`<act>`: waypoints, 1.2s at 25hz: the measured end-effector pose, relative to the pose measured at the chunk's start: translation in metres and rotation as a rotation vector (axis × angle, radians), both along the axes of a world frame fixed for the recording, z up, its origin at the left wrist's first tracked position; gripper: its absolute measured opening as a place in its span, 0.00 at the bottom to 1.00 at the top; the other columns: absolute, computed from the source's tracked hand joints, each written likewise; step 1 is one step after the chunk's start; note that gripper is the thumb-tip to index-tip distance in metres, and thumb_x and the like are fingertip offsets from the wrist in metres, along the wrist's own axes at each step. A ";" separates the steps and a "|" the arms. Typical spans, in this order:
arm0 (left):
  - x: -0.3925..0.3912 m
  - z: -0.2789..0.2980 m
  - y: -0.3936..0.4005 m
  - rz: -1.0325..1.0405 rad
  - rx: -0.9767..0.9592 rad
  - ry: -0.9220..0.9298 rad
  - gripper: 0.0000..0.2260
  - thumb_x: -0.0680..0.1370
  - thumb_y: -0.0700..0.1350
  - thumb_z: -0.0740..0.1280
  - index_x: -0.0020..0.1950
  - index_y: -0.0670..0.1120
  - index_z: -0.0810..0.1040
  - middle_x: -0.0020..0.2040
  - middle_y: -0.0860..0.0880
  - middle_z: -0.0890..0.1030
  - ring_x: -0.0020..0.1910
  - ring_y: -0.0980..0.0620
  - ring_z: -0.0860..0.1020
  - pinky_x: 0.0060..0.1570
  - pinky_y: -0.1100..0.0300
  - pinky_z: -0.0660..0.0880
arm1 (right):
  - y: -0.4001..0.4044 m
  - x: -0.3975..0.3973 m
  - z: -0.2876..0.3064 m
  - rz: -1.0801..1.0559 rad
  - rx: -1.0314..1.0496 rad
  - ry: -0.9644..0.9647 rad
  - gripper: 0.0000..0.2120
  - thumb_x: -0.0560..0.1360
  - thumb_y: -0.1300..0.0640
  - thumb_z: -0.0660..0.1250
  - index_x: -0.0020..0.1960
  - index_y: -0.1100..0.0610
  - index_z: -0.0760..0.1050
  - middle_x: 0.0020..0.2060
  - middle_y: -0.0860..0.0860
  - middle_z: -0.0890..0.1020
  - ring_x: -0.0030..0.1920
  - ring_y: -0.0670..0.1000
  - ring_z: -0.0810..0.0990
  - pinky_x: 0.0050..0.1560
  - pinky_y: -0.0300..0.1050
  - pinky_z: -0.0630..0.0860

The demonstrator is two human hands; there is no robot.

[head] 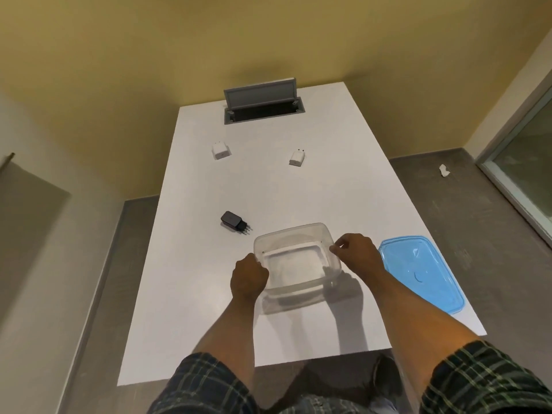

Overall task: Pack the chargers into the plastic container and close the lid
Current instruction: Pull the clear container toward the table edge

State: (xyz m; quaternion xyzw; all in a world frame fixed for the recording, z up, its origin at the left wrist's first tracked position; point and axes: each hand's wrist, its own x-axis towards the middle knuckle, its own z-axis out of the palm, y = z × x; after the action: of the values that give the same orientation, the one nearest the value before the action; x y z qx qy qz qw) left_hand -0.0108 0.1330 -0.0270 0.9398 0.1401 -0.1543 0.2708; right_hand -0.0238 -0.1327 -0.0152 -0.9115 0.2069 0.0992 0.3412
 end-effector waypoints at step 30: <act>-0.021 -0.022 0.011 -0.229 0.076 0.110 0.11 0.77 0.46 0.61 0.56 0.43 0.78 0.57 0.44 0.81 0.57 0.43 0.79 0.49 0.56 0.74 | 0.012 -0.017 -0.010 0.123 -0.332 0.210 0.09 0.63 0.59 0.65 0.42 0.54 0.78 0.33 0.48 0.80 0.34 0.53 0.78 0.32 0.39 0.65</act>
State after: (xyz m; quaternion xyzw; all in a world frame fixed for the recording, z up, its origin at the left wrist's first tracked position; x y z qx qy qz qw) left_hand -0.0314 0.1436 -0.0491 0.9493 0.0521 -0.2301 0.2076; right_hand -0.0412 -0.1207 -0.0248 -0.9508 0.1991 0.1789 0.1563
